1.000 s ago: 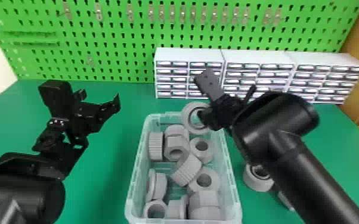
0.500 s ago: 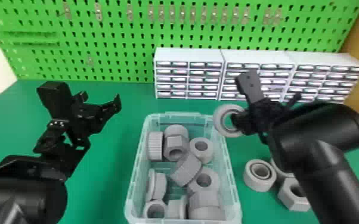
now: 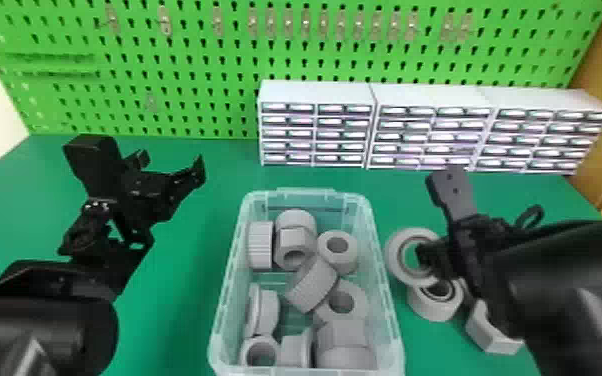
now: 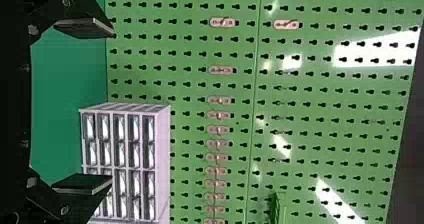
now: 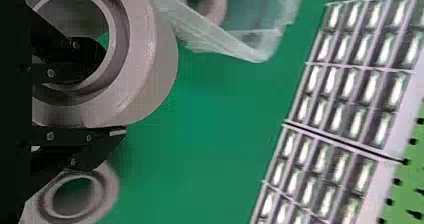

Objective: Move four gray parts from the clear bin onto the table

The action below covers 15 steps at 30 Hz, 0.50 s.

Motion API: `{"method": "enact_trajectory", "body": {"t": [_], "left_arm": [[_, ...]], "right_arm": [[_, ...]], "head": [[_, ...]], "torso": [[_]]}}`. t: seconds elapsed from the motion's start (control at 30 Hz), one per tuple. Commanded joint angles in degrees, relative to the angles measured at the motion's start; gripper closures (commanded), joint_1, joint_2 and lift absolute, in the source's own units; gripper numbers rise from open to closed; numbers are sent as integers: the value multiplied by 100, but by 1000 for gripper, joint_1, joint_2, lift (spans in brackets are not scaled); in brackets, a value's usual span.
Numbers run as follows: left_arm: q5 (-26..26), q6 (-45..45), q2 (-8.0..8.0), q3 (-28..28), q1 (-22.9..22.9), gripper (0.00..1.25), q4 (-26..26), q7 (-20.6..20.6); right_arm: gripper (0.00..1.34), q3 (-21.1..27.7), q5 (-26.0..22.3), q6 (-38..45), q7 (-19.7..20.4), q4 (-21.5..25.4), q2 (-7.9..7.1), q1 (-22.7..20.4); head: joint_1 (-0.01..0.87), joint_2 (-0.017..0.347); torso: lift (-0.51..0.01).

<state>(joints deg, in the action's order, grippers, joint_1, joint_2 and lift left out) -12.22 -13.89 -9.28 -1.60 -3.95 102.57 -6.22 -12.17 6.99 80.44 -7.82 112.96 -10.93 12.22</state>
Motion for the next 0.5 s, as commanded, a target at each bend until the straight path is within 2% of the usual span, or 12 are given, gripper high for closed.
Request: {"method": "enact_trajectory", "body": {"t": [0.0, 0.23, 0.47], "left_arm": [[88, -9, 84, 55, 0, 239, 0, -55], [114, -44, 101, 20, 0, 239, 0, -72], [123, -62, 110, 20, -9, 239, -9, -81]], "right_arm": [[1116, -49, -92, 280, 0, 60, 12, -176], [1116, 13, -22, 429, 0, -54, 47, -343], [1116, 180, -286, 534, -9, -459, 3, -352]], "head": [[678, 34], [678, 34], [678, 34]], "torso": [[-50], [-50], [-50]]}}
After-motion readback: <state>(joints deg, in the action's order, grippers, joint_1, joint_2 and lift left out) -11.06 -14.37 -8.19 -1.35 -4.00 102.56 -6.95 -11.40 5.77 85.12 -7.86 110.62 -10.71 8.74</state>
